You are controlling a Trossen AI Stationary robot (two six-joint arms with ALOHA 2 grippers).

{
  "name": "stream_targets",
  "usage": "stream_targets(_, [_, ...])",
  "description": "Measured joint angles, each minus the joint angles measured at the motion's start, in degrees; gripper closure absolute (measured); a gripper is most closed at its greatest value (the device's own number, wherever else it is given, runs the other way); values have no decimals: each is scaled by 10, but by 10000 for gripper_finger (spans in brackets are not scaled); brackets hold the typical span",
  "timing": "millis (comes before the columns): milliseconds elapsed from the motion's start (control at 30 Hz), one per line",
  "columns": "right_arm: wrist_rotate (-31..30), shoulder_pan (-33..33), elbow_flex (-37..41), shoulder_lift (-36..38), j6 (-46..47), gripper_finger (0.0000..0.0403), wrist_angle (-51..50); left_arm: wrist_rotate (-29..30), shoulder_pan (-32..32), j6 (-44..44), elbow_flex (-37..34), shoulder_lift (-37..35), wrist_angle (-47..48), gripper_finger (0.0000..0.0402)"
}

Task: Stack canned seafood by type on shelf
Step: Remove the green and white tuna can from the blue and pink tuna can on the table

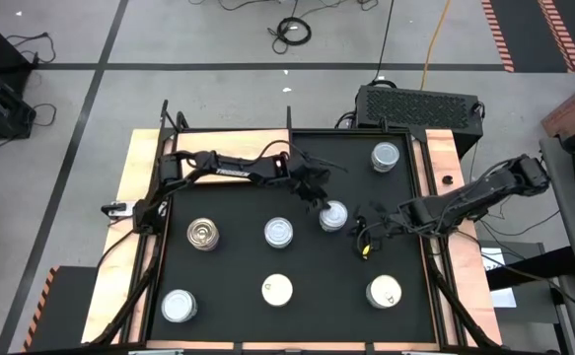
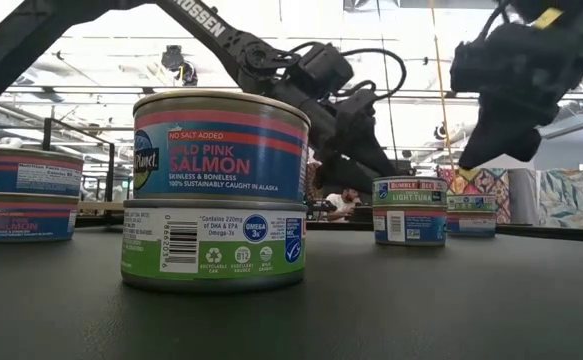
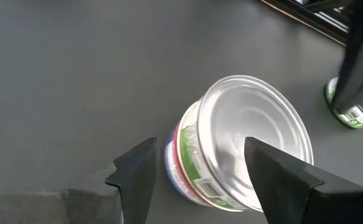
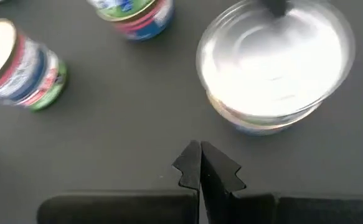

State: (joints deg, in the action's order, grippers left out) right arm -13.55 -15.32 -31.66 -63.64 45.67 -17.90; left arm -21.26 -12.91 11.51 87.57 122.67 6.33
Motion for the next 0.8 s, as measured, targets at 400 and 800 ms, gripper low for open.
stream_targets(400, [47,42,0,-58,-27,403,34,28,11,1,0,0,11,165])
stream_targets(800, [47,60,0,-58,-57,403,61,45,18,7,0,-1,12,266])
